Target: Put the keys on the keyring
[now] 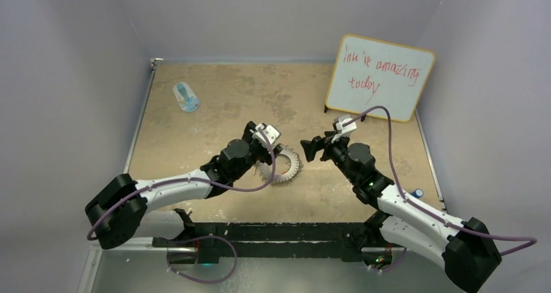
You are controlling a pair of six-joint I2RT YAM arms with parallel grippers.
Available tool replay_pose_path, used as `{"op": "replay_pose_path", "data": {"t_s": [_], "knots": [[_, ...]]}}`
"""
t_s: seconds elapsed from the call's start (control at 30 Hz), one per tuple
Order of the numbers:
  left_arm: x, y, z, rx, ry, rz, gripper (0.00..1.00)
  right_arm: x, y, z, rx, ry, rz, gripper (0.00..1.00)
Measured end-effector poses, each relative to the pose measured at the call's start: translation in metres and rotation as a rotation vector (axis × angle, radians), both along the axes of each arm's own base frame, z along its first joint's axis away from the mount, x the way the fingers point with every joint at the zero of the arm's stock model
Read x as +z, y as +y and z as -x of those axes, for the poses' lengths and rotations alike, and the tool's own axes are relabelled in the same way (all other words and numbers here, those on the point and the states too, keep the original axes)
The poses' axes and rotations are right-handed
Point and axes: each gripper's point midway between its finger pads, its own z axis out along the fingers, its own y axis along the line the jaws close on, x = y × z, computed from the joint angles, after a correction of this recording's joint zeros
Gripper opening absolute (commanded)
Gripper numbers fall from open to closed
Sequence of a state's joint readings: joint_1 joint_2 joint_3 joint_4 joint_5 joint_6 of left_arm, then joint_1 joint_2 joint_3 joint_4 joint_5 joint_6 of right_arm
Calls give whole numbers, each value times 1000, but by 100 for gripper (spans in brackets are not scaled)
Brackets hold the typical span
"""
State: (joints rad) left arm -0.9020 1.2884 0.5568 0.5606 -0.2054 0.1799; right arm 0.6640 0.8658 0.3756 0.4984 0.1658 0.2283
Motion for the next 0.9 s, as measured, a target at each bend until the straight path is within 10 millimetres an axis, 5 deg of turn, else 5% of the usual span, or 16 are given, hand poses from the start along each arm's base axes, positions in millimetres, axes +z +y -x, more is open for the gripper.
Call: {"op": "replay_pose_path", "data": {"t_s": [0.17,0.47,0.8,0.9], "knots": [[-4,42,-5,231,93,94,99,-28,6,-2,9,97,15,99],[-47,108,16,569,311,209,89,-68,30,-8,73,275,41,99],[-80,113,30,615,458,262,85,-104,42,-20,148,455,26,95],[-93,109,30,603,510,236,82,-116,40,-16,161,508,29,86]]}}
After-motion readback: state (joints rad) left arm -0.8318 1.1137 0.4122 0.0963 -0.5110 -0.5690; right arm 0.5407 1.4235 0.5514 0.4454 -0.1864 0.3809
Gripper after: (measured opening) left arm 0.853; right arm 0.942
